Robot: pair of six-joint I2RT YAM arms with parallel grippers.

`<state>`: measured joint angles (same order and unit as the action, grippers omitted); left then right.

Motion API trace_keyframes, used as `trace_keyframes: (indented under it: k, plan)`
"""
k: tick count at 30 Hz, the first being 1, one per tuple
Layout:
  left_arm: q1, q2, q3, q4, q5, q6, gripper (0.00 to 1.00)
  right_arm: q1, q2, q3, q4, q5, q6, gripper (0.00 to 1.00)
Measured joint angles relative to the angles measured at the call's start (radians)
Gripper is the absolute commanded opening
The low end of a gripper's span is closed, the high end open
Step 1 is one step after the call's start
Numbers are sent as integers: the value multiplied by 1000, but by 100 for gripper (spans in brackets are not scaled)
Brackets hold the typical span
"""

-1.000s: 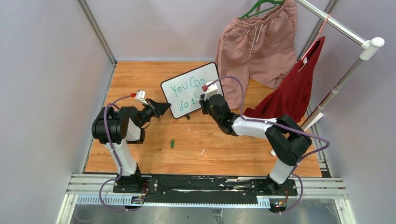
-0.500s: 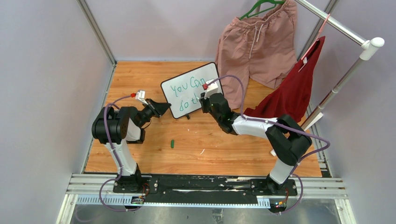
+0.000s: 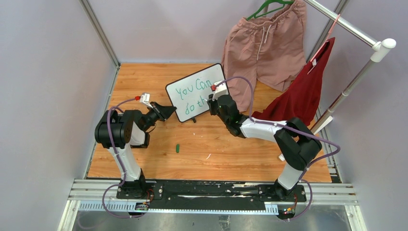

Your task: Write a sentence on the whiteboard

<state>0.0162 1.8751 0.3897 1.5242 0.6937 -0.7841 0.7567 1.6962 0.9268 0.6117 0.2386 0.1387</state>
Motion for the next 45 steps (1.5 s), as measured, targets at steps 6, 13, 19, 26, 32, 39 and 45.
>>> trace_keyframes:
  k: [6, 13, 19, 26, 32, 39, 45]
  plan:
    - [0, 0, 0, 0, 0, 0, 0, 0, -2, -5, 3, 0, 0, 0]
    - [0, 0, 0, 0, 0, 0, 0, 0, -7, -36, 2, 0, 1, 0]
    - [0, 0, 0, 0, 0, 0, 0, 0, -11, -51, 1, 0, 6, 0]
    - [0, 0, 0, 0, 0, 0, 0, 0, -44, -69, -1, 2, 7, 0]
    - [0, 0, 0, 0, 0, 0, 0, -1, -113, -74, -1, 6, 7, 0]
    - [0, 0, 0, 0, 0, 0, 0, -8, -124, -72, 0, 10, 8, 0]
    - [0, 0, 0, 0, 0, 0, 0, -19, -103, -55, 2, 9, 19, 0]
